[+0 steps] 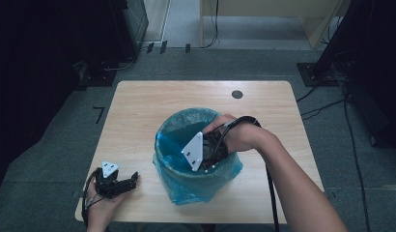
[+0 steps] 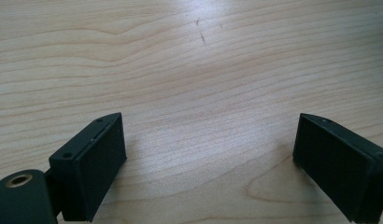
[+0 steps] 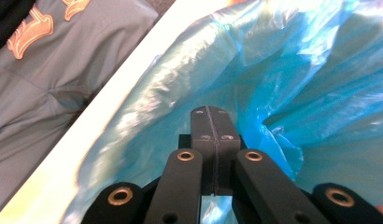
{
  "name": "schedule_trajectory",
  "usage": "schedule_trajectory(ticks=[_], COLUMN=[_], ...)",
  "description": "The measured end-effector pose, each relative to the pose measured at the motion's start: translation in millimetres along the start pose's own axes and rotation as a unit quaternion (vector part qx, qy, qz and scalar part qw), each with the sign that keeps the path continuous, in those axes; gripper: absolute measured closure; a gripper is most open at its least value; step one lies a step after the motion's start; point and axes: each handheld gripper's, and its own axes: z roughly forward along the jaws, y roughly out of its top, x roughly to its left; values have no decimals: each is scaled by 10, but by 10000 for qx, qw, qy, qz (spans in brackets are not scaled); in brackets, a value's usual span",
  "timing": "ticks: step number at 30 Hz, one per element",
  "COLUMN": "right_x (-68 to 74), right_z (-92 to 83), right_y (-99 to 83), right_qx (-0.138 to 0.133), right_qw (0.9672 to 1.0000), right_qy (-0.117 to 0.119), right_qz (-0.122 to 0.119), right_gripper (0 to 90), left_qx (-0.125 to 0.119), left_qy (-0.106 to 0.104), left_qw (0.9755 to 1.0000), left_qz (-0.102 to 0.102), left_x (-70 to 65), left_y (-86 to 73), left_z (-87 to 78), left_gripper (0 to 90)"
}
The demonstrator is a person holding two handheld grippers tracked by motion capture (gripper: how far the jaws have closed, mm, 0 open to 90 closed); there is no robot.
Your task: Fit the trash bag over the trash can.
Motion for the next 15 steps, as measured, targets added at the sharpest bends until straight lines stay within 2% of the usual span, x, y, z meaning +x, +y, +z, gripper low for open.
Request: schedule_trajectory(ticks=[9,15], right_x=[197,389], right_z=[-362,-576], right_y=[-33,-47], right_qx=[-164,-156], right_qw=[9996,9995], right_qy=[-216,-269], right_qz=[-6,-32], right_gripper=[900,900], left_qx=[0,0], left_qy=[0,0], left_qw=[10000,10000], left_qz=[-1,-1], left_x=[0,0], left_y=[0,0], left_z=[0,0], left_gripper=[86,86])
